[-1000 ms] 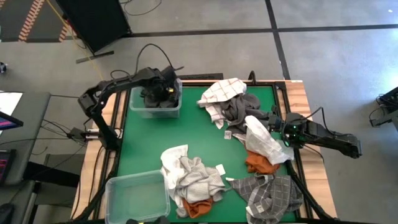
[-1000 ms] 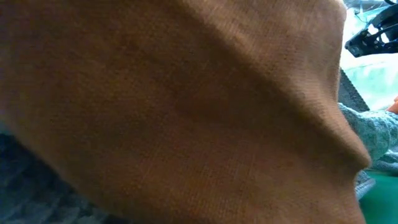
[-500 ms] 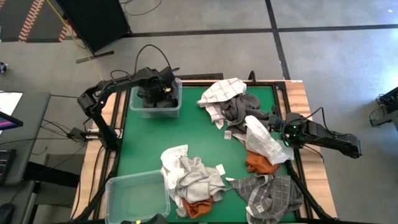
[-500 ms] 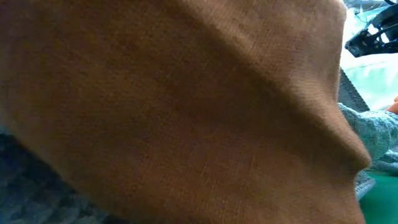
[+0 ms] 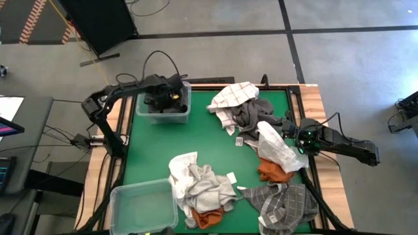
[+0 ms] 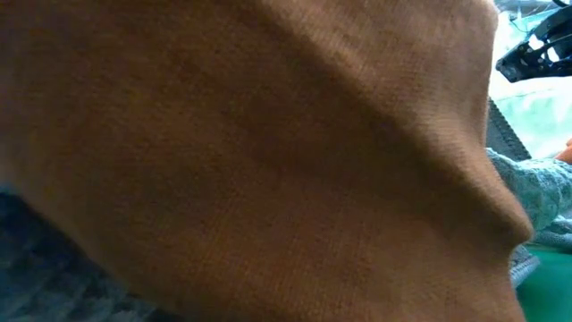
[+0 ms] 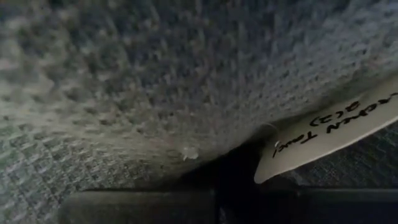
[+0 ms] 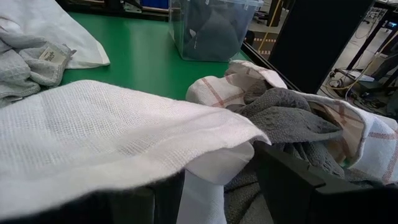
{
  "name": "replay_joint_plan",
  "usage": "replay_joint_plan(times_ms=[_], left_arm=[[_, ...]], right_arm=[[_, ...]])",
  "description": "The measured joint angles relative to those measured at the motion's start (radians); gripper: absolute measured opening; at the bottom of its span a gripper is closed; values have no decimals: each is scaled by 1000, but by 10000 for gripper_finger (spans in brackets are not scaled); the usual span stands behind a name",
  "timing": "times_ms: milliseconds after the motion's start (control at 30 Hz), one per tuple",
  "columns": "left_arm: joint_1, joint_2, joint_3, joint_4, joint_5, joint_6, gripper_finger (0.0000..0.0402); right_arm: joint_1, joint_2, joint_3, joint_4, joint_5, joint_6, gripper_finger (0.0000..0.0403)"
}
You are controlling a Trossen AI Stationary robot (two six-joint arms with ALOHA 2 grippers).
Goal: Sort towels by color in basket
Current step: Put the black towel into the top transparent bin
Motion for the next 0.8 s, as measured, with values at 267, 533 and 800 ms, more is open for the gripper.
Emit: replay_joint_plan(times_ms=[267, 533, 800], left_arm=[[-17, 0, 0, 1, -38, 3, 18], [-17, 0, 0, -1, -23, 13, 76], [-8, 0, 25, -21, 35, 53, 106]], right_arm=[[0, 0, 0, 0, 0, 0, 217], [0, 0, 0, 0, 0, 0, 217], [0, 0, 0, 0, 0, 0, 217]])
